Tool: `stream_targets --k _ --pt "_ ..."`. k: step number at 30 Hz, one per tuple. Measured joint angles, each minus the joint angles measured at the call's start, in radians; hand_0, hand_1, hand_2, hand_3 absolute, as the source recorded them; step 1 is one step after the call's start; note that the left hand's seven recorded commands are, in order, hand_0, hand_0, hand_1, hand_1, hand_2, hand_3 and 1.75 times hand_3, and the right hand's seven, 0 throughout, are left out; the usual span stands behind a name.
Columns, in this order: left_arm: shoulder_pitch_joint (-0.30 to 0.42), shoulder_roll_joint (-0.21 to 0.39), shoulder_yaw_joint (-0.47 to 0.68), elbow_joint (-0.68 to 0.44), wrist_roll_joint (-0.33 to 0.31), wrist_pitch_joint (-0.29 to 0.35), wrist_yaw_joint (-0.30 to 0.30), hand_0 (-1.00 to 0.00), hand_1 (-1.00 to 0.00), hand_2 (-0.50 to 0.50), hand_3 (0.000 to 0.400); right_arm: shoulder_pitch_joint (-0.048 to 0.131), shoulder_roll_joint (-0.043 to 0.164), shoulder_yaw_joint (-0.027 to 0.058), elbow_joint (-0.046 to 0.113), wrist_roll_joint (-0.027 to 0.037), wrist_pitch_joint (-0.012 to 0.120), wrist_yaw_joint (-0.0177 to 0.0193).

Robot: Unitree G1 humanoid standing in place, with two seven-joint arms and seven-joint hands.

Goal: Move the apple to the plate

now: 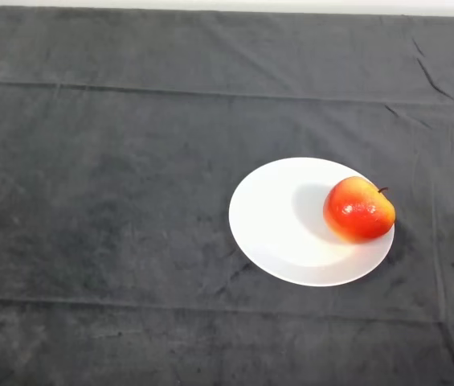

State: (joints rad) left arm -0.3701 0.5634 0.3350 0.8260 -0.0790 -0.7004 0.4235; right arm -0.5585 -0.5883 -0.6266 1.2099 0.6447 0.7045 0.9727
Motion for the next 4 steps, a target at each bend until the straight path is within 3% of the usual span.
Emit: stream_targets --k 4 --pt "0.0 0.0 0.0 0.0 0.0 0.0 -0.002 0.0 0.0 0.0 0.0 0.0 0.0 0.0 0.0 0.0 0.0 0.0"
